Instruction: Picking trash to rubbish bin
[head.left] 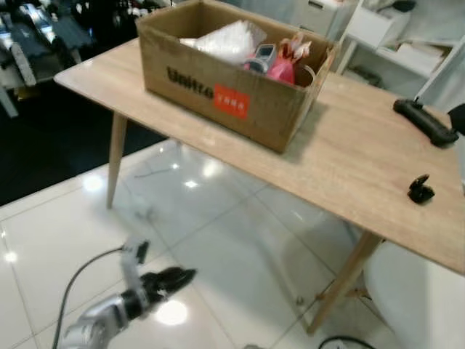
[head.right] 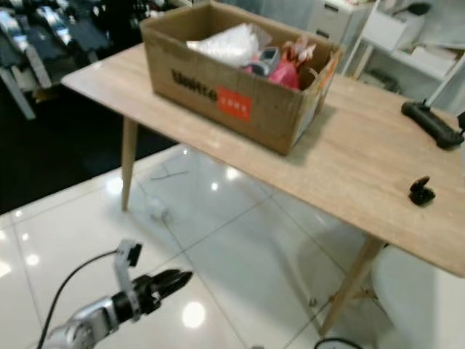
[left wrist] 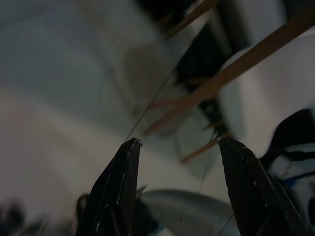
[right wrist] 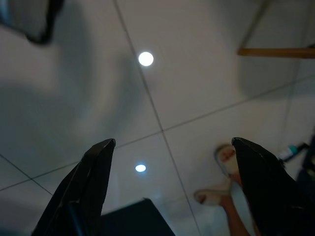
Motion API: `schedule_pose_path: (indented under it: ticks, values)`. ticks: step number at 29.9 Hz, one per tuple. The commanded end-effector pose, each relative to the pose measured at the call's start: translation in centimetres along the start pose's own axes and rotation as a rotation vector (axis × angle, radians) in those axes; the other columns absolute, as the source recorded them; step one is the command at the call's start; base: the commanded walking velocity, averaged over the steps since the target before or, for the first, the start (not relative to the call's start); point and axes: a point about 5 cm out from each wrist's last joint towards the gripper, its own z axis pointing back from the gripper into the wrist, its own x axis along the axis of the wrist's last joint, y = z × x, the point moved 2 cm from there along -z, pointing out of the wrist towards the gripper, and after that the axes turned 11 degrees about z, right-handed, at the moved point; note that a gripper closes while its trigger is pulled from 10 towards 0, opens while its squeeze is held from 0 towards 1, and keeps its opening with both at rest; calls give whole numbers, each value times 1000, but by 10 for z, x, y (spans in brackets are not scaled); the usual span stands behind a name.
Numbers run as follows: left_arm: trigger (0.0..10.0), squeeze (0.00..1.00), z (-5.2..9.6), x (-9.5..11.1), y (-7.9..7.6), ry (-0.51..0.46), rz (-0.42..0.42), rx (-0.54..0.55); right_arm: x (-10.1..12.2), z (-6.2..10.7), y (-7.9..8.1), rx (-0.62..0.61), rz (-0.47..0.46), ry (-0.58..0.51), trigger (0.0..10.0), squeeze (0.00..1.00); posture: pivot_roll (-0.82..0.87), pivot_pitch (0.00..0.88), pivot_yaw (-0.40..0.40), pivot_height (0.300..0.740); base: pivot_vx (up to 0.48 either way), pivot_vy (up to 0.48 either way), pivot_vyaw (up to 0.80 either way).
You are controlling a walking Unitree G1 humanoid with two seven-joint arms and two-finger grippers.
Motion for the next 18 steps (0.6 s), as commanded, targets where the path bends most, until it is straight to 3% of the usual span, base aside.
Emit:
schedule_pose_path:
  ticks: [1,4,5,9,11,13,18]
  values:
    - [10000,0,-2,-7,4,-8,26,21,-10,0,0,2,-14,21,10000,0,141,120,-64,740,-315,0,0]
    - [10000,0,1,-13,15,-11,49,89,-10,0,-1,-3,-11,19,10000,0,141,120,-64,740,-315,0,0]
    - [10000,0,5,-17,28,-15,82,182,-9,0,-4,-24,2,17,10000,0,143,120,-66,740,0,0,0]
    - [10000,0,9,-23,40,8,90,296,-9,0,-6,-39,4,15,10000,0,143,120,-66,740,0,0,0]
    - [10000,0,18,-26,54,-29,106,430,-7,0,-8,-48,-13,-1,10000,0,147,120,-64,740,0,0,0]
    - [10000,0,24,-29,61,-51,101,493,-5,0,-8,-45,-26,-16,10000,0,147,120,-64,740,0,0,0]
    - [10000,0,44,-56,74,12,92,630,3,1,-7,-18,-45,-55,10000,0,146,120,-62,740,0,0,99]
